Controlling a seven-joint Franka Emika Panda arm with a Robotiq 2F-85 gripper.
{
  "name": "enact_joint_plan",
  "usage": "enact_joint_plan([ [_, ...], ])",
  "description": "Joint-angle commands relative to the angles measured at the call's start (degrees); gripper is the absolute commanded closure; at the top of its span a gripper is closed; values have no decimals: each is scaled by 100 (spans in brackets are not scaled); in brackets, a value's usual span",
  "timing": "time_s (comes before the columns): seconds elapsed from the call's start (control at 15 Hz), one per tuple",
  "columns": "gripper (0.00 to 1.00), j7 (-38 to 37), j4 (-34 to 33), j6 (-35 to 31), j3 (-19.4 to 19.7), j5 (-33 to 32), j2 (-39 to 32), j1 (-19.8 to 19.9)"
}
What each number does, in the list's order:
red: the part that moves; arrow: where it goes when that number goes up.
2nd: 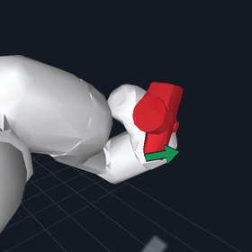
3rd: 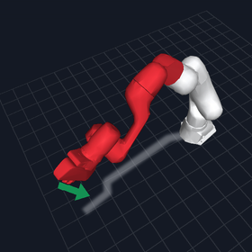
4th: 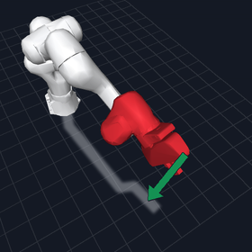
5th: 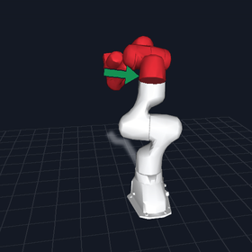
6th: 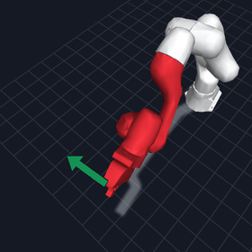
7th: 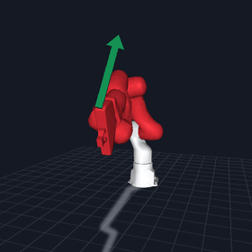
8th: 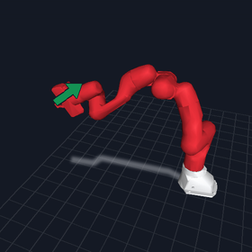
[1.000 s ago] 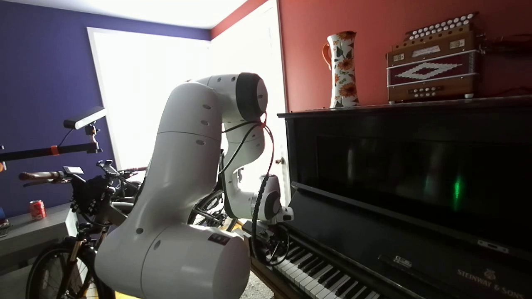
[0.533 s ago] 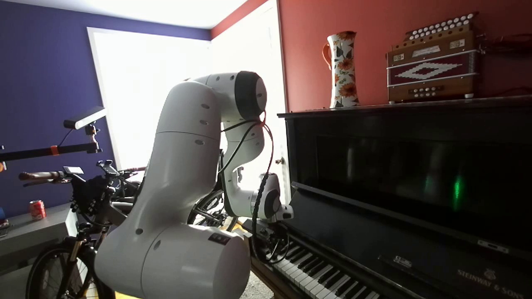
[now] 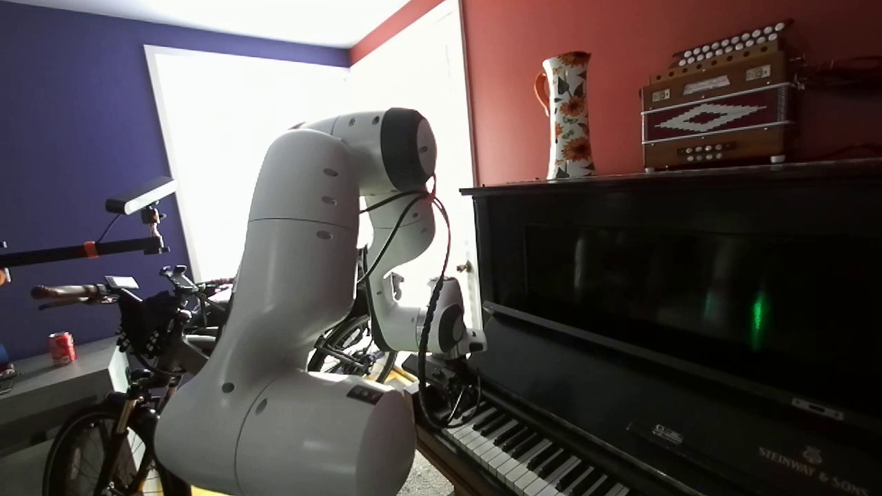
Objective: Press a key on the right side of the piano
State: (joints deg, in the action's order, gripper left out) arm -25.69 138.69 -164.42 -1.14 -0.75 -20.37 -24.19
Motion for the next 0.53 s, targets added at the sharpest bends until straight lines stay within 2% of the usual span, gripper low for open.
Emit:
enact_joint_plan([
  [0.0,72,-244,170,205,165,-253,304,-137],
  [0.47,22,-255,259,570,89,-484,686,-24],
])
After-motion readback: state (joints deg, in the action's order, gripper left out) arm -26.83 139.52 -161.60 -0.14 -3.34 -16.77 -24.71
